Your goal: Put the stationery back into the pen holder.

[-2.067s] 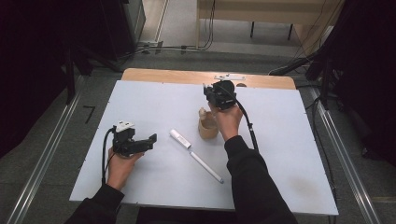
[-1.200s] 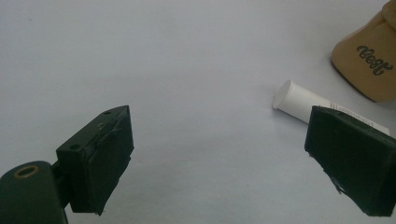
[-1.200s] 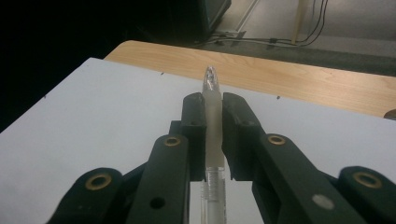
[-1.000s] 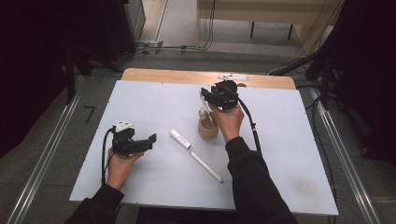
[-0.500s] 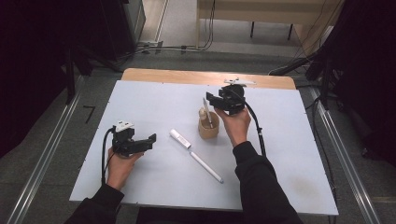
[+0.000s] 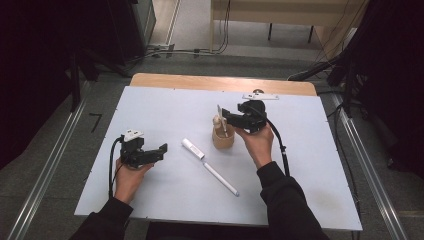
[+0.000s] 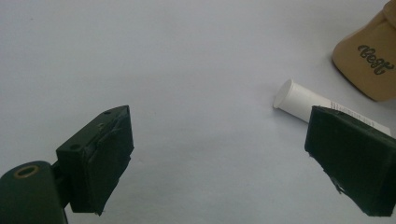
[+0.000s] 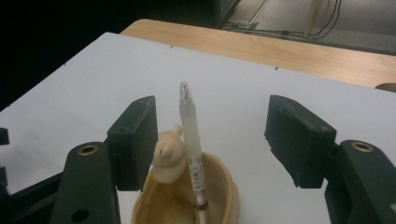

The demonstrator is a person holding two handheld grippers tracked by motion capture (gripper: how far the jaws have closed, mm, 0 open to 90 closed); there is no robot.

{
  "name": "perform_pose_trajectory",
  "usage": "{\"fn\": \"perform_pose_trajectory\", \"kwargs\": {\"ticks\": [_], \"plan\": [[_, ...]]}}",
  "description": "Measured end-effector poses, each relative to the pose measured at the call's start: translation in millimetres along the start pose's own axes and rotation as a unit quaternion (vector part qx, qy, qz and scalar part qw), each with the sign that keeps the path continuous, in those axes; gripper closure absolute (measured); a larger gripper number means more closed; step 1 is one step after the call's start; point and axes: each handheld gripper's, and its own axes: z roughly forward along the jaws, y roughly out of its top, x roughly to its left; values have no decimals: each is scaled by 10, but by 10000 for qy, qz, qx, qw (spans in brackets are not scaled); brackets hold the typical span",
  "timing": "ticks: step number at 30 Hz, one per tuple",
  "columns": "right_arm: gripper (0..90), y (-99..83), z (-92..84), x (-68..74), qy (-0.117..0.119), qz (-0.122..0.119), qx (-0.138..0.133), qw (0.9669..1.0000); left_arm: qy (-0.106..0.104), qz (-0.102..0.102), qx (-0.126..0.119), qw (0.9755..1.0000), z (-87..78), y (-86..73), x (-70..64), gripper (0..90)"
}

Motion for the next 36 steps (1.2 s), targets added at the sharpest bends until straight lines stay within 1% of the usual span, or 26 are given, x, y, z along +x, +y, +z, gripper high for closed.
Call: {"fn": "perform_pose_trajectory", "kwargs": {"ticks": [7,12,16,21,23,27,31,36], "plan": [[289,-117,-129,31,73,-108,-10,9999,9,5,-3,10000,-3,-1,-4,78],[280,-198,-225,78,124,-195,-31,9997,17,3,-8,10000,-4,-1,-5,78],[276,-278,-267,81,122,-272,33,9995,16,-2,-10,10000,-4,-2,-4,78],[276,-431,-304,46,90,-231,77,9997,14,15,-1,10000,-5,-4,-8,78],[276,-481,-320,30,114,-195,92,9997,11,26,17,10000,-5,-4,-9,78],[276,-551,-340,37,100,-252,158,9995,20,24,13,10000,-6,-3,-15,78],[276,-609,-384,49,135,-278,132,9994,20,17,10,10000,-10,-7,-11,78],[276,-714,-428,78,169,-324,200,9991,23,29,17,10000,-8,-8,-11,78]]}}
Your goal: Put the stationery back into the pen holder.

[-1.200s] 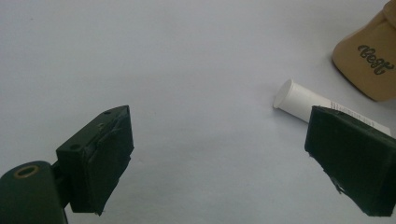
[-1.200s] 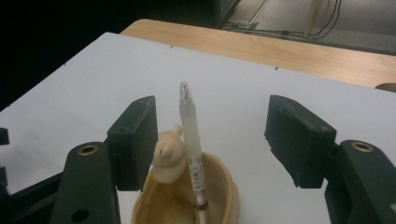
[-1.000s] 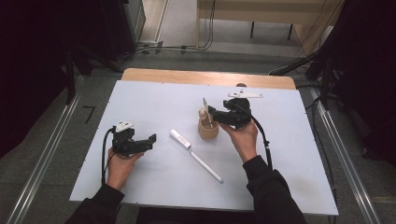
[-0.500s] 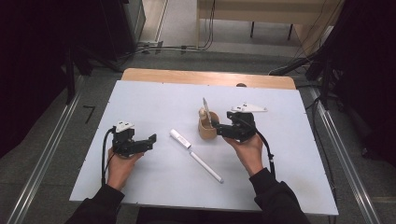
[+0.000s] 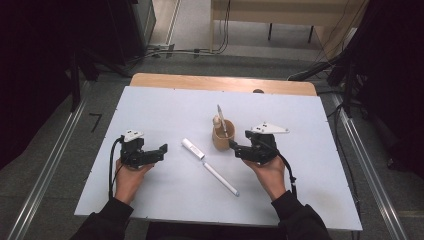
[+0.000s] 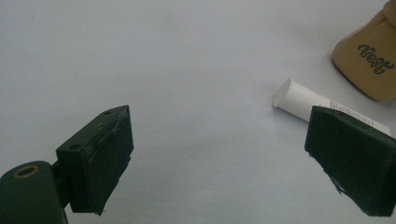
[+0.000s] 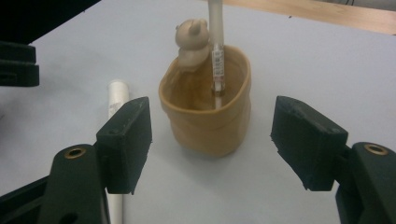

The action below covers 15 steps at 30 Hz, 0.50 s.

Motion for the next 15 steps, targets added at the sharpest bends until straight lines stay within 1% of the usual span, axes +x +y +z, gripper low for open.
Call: {"fn": "perform_pose_trajectory", "kwargs": {"ticks": [8,15], "plan": [[275,-144,-12,52,76,-65,134,9999,-1,4,0,10000,0,0,-7,78],[275,-213,9,118,144,-144,239,9995,-7,-2,1,10000,5,-2,-14,78]]}}
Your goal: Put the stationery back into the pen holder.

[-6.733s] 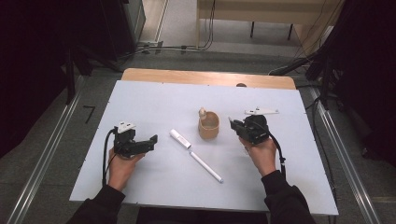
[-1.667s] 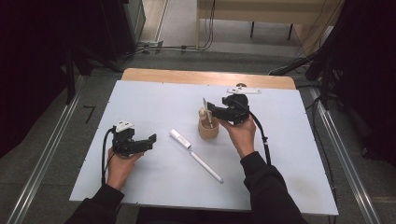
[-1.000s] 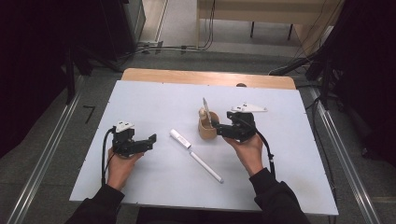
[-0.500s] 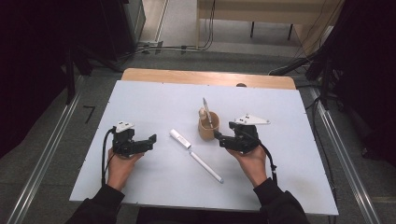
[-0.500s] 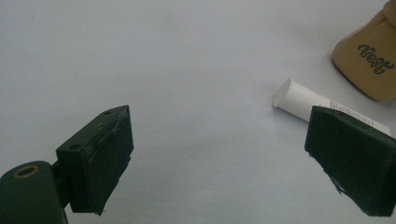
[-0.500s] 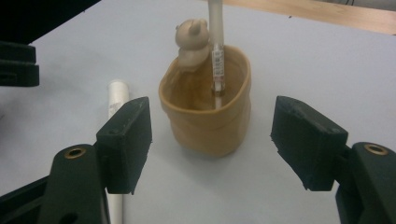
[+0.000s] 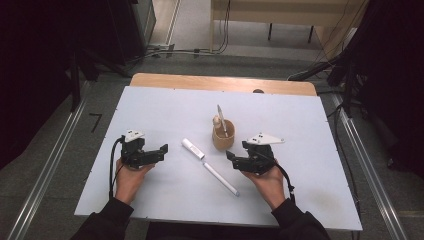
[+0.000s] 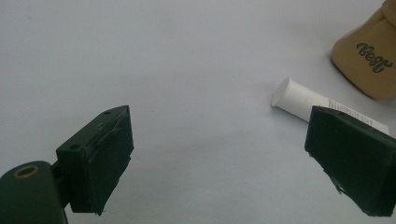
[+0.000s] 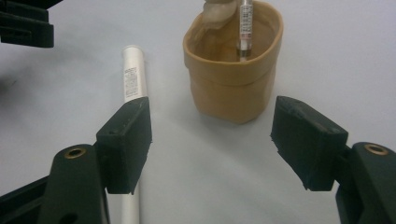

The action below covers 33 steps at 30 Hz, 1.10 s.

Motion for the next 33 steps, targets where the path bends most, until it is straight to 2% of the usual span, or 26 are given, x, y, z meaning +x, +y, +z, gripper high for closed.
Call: {"fn": "perform_pose_trajectory", "kwargs": {"ticks": [8,14,25,33], "plan": [[283,-34,73,86,137,-85,141,9998,2,4,-2,10000,-2,1,7,78],[288,-51,123,159,154,-253,270,9992,4,-2,0,10000,-3,1,9,78],[310,-97,223,257,261,-392,503,9976,10,-2,6,10000,4,-1,11,78],[314,-113,256,294,287,-435,553,9971,4,0,12,10000,5,-2,13,78]]}}
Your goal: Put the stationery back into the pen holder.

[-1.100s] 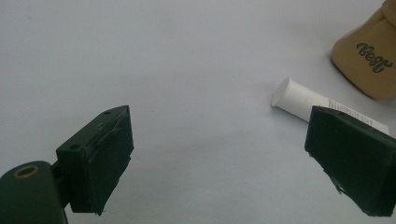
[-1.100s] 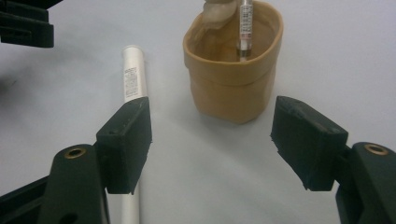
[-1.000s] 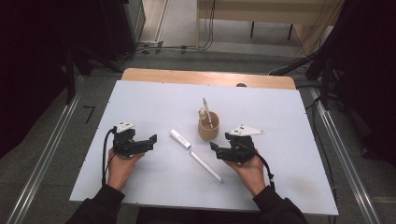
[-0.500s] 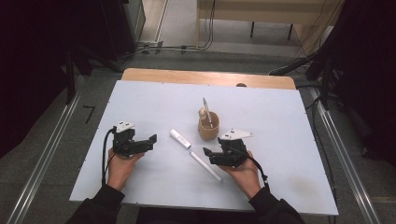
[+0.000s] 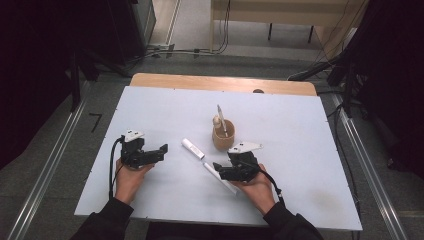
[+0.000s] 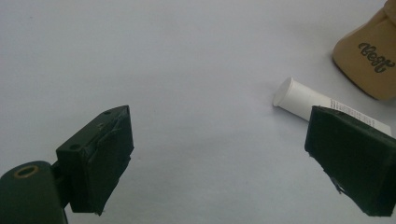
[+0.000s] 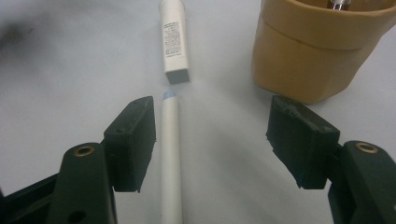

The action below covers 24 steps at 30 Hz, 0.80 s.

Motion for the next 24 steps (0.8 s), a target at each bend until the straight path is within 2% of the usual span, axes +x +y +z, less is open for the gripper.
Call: {"fn": "perform_pose_trajectory", "kwargs": {"ticks": [24], "plan": [[316,-42,91,93,60,-136,139,9998,3,1,-1,10000,-1,0,-2,78]]}}
